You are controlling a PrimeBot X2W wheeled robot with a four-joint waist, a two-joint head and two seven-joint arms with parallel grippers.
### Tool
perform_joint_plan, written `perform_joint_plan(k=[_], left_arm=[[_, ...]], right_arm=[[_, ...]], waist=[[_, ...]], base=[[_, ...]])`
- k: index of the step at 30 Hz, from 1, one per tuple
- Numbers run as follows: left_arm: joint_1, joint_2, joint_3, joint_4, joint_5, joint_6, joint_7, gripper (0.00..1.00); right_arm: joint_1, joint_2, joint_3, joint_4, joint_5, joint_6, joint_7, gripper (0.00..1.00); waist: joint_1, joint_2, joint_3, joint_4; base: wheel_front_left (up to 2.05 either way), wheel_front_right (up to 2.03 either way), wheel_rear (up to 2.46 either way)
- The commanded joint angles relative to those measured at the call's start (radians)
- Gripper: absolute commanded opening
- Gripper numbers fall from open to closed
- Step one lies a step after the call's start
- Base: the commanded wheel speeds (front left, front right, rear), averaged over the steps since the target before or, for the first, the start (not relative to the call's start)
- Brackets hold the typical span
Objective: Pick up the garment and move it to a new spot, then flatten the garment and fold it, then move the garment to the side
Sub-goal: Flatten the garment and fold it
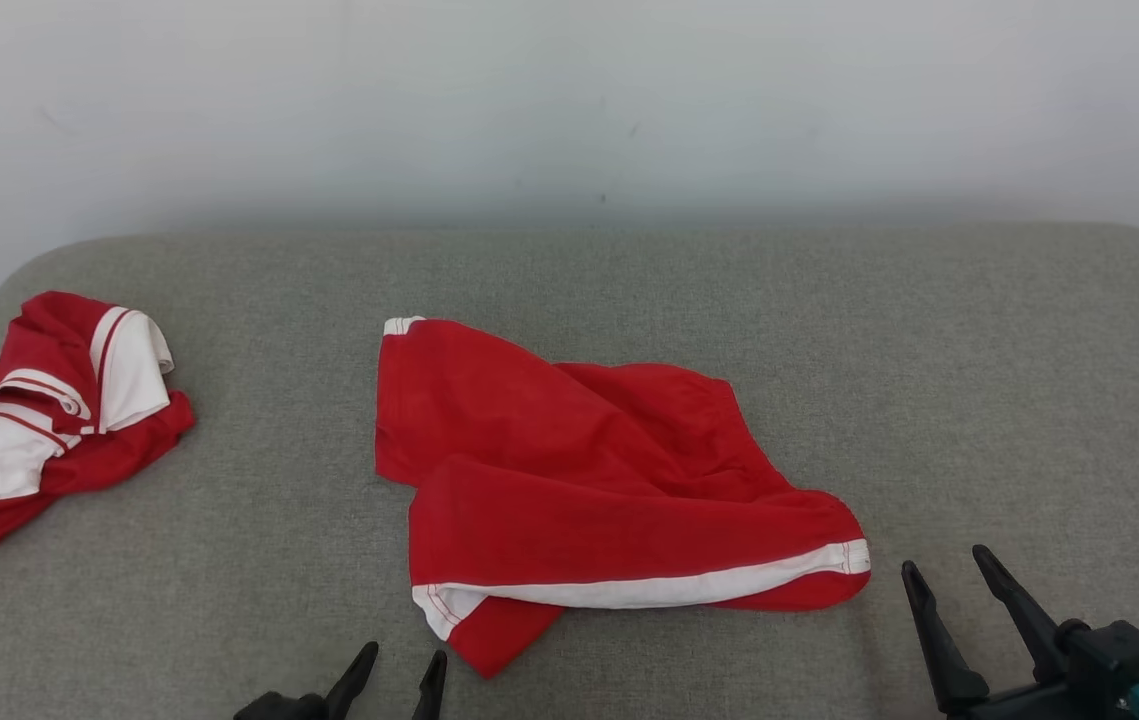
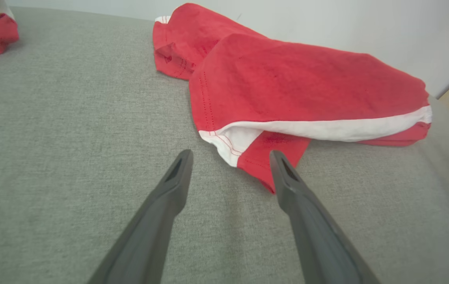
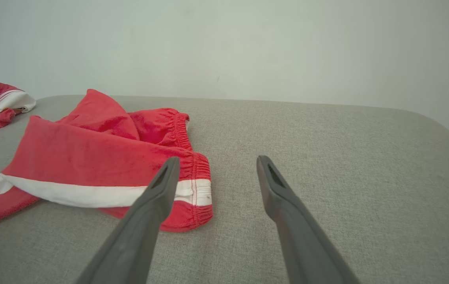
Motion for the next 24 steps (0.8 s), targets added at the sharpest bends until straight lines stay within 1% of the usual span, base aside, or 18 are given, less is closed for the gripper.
perform_joint_plan(k=[1,5,12,24], left_arm=[[-0.022,0.008,-0.005,0.013,-0.019,0.002,-0.003,1.0],[-0.101,0.013,-0.055,0.1,-0.059,0.002,-0.005,1.0],[-0.205,0.021,-0.103,0.198,-0.11,0.002,-0.004,1.0],[-0.295,0.004,-0.168,0.309,-0.209,0.002,0.001,1.0]], right_arm=[[-0.016,-0.011,0.008,0.011,0.011,0.001,-0.001,1.0],[-0.084,-0.037,0.069,0.075,0.031,0.001,-0.001,1.0],[-0.193,-0.064,0.185,0.167,0.066,0.001,-0.001,1.0],[-0.296,-0.103,0.329,0.23,0.149,0.001,-0.001,1.0]], waist=[[-0.0001,0.0,0.023,-0.006],[-0.0001,0.0,0.058,-0.011],[-0.0001,0.0,0.111,-0.023],[-0.0001,0.0,0.157,-0.016]], base=[[0.0,0.0,0.0],[0.0,0.0,0.0],[0.0,0.0,0.0],[0.0,0.0,0.0]])
